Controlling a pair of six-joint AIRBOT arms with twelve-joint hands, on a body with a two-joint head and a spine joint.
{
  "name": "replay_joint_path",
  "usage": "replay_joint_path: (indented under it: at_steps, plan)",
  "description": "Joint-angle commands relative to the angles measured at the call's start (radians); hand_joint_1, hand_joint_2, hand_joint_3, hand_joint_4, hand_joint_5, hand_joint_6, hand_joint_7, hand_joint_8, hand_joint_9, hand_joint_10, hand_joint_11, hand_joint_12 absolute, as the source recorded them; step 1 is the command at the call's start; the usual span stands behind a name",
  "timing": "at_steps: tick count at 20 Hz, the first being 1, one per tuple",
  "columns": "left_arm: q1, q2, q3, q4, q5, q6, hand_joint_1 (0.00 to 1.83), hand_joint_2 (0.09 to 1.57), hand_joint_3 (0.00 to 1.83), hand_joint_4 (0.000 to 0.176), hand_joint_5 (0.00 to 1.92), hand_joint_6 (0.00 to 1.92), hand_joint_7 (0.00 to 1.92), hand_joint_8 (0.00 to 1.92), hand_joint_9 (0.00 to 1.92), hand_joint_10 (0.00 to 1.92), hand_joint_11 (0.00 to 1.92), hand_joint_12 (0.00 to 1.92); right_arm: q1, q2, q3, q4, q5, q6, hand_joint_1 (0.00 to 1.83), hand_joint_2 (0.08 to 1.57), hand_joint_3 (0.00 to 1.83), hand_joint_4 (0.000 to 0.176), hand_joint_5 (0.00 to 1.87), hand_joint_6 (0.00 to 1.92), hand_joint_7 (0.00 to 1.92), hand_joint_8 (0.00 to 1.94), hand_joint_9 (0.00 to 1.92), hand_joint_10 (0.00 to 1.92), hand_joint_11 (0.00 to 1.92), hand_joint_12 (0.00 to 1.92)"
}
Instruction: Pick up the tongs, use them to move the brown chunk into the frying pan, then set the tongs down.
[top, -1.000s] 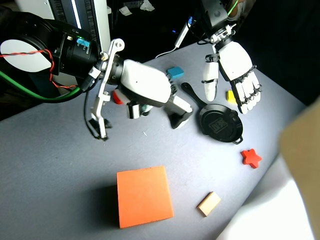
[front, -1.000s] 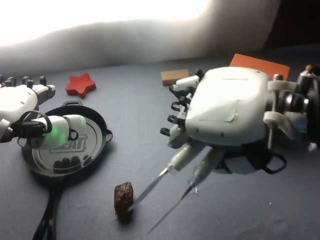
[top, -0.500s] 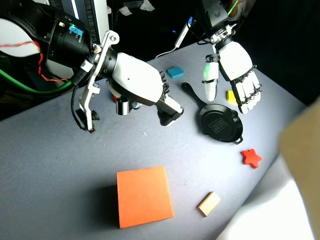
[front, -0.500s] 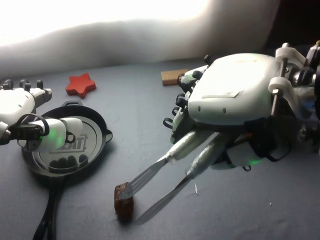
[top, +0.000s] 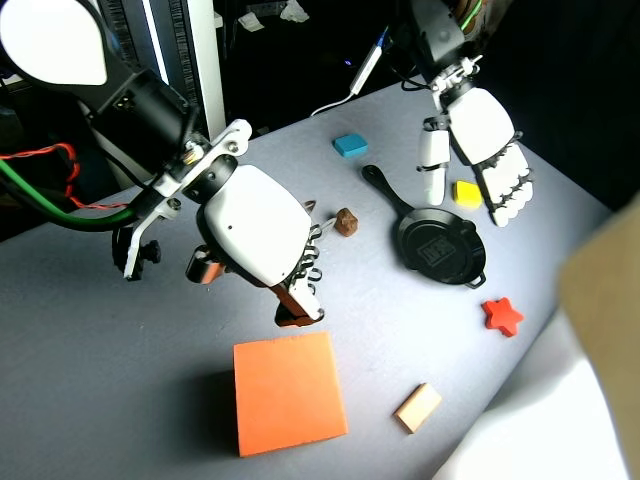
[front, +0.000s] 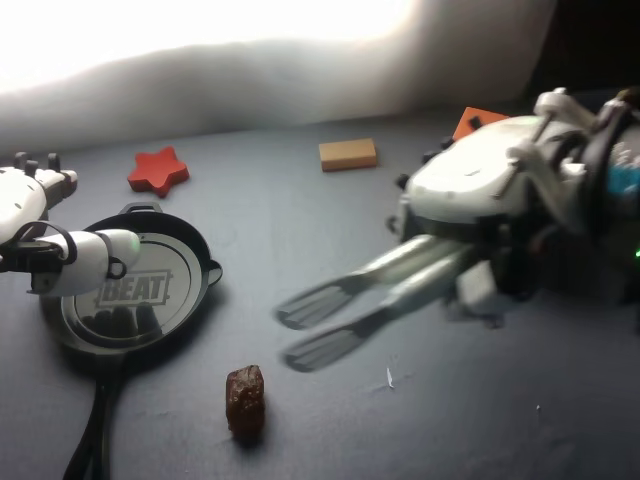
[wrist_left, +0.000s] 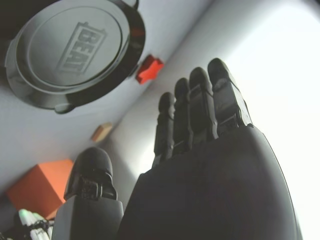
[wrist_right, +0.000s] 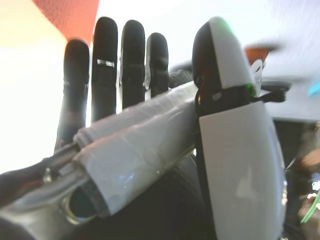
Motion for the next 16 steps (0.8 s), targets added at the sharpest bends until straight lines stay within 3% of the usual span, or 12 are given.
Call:
replay_joint_path:
  at_steps: [1,4,6,14,16]
  plan:
    - [-0.002,0.011,0.010,0.060,-0.065,-0.001,0.00,1.27,0.00,0.021,0.14,0.00,0.15,0.00,0.12,0.00,0.00,0.24,0.016,-0.008,-0.015,-0.110,0.020,0.089,1.03,1.12,0.00,0.000,0.80,0.01,0.85,0.01,0.63,0.50,0.21,1.50]
    - [0.000,0.011,0.008,0.060,-0.065,-0.001,0.00,1.28,0.00,0.017,0.15,0.01,0.15,0.00,0.12,0.00,0.00,0.20,0.014,-0.029,-0.067,-0.326,-0.077,0.297,1.03,1.12,0.00,0.000,0.80,0.01,0.85,0.00,0.63,0.51,0.23,1.49]
    - [0.001,0.011,0.007,0.060,-0.065,-0.001,0.00,1.27,0.00,0.016,0.14,0.00,0.15,0.00,0.12,0.00,0.00,0.19,0.012,-0.044,-0.099,-0.375,-0.176,0.359,1.03,1.13,0.00,0.000,0.80,0.01,0.85,0.00,0.63,0.51,0.23,1.49]
    - [0.004,0.011,0.011,0.060,-0.065,-0.003,0.00,1.27,0.00,0.028,0.14,0.00,0.15,0.00,0.13,0.00,0.00,0.22,-0.036,-0.081,-0.113,-0.427,-0.181,0.355,1.02,1.12,0.00,0.000,0.80,0.01,0.84,0.00,0.62,0.50,0.23,1.47]
    - [0.004,0.011,0.005,0.060,-0.065,-0.003,0.00,1.26,0.00,0.017,0.16,0.00,0.17,0.00,0.15,0.00,0.00,0.31,-0.068,-0.093,-0.113,-0.497,-0.196,0.391,1.01,1.13,0.00,0.000,0.80,0.01,0.84,0.00,0.62,0.50,0.24,1.47]
